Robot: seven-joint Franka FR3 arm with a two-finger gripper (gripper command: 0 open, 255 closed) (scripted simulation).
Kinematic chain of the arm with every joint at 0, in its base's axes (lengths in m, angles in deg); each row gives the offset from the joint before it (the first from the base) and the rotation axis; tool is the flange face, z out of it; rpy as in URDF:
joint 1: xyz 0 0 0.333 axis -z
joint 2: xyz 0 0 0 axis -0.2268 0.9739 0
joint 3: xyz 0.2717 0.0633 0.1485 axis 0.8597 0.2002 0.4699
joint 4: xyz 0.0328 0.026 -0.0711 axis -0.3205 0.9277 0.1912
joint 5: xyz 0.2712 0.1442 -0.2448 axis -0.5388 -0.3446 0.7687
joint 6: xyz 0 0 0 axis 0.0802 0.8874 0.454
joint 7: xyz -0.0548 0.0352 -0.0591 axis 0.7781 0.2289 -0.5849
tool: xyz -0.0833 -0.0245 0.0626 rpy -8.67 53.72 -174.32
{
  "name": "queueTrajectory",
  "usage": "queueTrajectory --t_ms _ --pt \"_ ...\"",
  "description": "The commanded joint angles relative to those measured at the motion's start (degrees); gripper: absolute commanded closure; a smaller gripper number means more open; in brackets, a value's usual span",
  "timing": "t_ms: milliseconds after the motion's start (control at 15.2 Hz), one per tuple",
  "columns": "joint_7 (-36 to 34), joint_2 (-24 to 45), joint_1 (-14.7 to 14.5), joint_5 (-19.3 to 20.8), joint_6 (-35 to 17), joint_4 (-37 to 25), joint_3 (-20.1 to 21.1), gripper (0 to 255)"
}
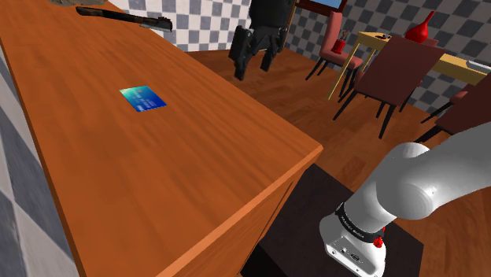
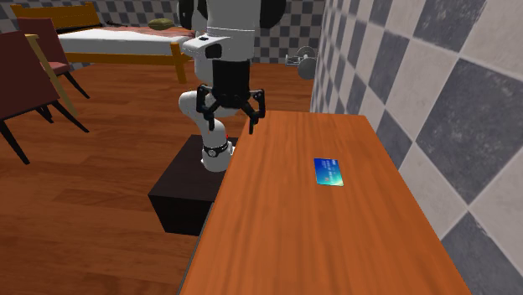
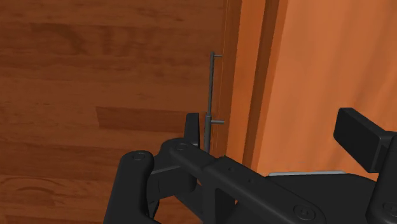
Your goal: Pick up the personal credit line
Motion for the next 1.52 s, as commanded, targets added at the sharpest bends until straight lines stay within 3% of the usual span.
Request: queueTrajectory --t_ms 0,330,660,858,1122,1452 --pt "-3.06 3.53 0.09 0.46 -0.94 -2.9 2.25 0" --pt "-11.37 13.09 -0.11 3.51 -1.71 -11.81 7.99 0" --pt "-20.42 24.75 -1.84 9.82 -0.67 -23.18 13.2 0" --pt "-25.79 32.85 -4.68 15.08 1.3 -31.66 15.34 0" --pt "-31.33 44.15 -11.21 22.46 5.68 -45.29 15.99 0" --pt "-31.6 42.72 -10.05 21.56 1.11 -39.5 15.71 0"
